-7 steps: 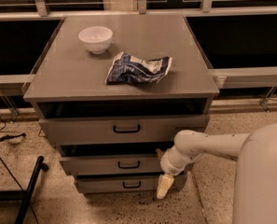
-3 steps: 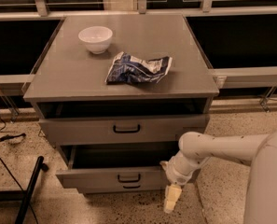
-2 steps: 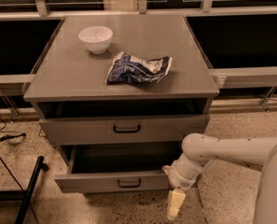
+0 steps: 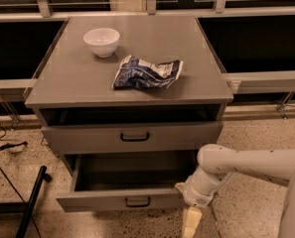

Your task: Open middle drawer

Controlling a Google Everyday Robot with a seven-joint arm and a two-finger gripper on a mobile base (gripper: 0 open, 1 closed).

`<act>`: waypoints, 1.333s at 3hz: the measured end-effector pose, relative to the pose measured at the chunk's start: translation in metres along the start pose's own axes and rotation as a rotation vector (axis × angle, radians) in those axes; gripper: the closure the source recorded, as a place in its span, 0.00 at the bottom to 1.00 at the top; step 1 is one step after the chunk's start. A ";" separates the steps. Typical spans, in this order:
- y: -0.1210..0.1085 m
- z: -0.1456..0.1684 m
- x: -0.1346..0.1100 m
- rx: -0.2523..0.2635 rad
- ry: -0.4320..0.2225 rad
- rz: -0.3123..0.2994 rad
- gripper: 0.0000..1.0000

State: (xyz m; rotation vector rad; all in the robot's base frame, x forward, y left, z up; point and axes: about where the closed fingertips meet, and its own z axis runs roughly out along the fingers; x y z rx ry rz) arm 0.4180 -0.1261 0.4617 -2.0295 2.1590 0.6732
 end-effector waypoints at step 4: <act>-0.046 -0.017 -0.029 0.144 -0.012 -0.103 0.00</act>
Offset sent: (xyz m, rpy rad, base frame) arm 0.0214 0.0149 0.0237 0.0079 -0.1044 0.0324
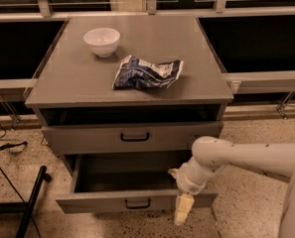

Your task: Open middle drawer

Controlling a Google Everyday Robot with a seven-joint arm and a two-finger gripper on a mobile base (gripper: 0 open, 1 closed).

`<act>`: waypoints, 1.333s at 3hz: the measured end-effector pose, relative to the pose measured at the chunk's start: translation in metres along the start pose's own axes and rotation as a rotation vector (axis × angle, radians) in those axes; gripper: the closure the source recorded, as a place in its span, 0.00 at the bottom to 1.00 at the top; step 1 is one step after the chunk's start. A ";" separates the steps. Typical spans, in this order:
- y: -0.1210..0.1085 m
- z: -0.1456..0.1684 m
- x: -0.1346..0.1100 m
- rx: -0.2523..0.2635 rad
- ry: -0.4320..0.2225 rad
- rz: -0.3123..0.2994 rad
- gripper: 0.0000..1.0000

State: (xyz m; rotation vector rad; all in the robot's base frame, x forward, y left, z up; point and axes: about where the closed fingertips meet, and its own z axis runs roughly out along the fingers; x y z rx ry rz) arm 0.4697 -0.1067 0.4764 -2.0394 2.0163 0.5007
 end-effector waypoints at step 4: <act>0.000 0.051 0.050 -0.009 -0.138 0.038 0.00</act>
Offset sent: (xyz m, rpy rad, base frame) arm 0.0132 -0.0280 -0.0615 0.1403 -0.0484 -0.0346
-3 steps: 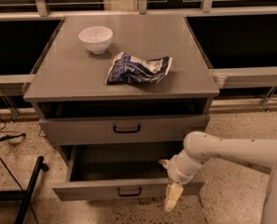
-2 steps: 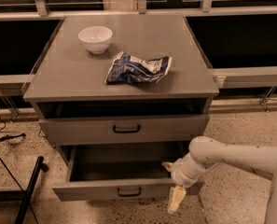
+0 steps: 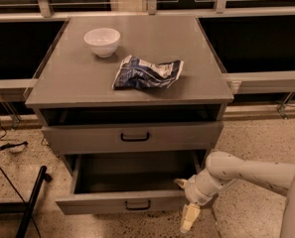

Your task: Open middle drawer

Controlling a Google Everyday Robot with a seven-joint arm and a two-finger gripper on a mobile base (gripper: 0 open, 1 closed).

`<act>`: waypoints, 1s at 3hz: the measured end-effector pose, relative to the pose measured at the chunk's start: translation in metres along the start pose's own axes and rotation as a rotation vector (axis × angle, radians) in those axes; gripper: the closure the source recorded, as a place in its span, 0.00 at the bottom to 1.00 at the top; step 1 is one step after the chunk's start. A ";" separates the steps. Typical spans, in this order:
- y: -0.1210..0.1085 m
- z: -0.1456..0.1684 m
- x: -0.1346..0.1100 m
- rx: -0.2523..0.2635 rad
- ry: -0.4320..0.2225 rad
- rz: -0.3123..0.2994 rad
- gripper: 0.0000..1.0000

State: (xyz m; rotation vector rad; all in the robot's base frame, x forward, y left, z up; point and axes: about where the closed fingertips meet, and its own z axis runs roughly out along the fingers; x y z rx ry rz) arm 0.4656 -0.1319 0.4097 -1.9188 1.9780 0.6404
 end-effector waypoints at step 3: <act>0.014 0.000 0.001 -0.045 0.019 0.027 0.00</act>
Offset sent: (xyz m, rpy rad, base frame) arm -0.0437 -0.0052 -0.0021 -0.0651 0.1655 0.0004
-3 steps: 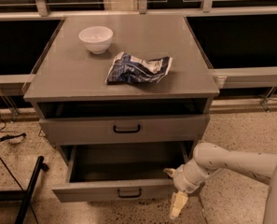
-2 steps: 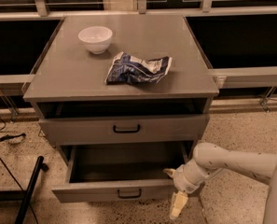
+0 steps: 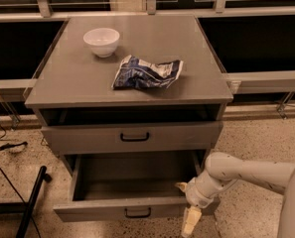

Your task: Open middle drawer

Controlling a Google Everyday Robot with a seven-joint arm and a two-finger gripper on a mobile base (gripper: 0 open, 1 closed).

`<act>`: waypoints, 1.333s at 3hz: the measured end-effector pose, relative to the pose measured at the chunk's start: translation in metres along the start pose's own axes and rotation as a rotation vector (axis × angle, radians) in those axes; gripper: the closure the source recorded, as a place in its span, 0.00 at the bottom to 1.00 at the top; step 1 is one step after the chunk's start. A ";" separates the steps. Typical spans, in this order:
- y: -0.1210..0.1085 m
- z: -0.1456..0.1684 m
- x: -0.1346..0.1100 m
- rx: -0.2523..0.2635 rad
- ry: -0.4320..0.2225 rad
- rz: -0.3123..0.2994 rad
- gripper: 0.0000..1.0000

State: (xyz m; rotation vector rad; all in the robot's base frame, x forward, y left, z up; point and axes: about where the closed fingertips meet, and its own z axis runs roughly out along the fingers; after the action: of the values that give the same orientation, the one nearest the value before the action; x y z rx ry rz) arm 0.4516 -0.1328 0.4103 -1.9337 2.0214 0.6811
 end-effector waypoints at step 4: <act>0.088 -0.024 -0.001 -0.250 0.183 0.210 0.00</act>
Offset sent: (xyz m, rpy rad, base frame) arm -0.0753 -0.0023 0.0252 -0.1990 0.3359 0.0013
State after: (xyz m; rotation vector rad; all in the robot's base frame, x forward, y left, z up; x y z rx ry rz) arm 0.3681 -0.1430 0.4445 -1.9983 2.3770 0.8719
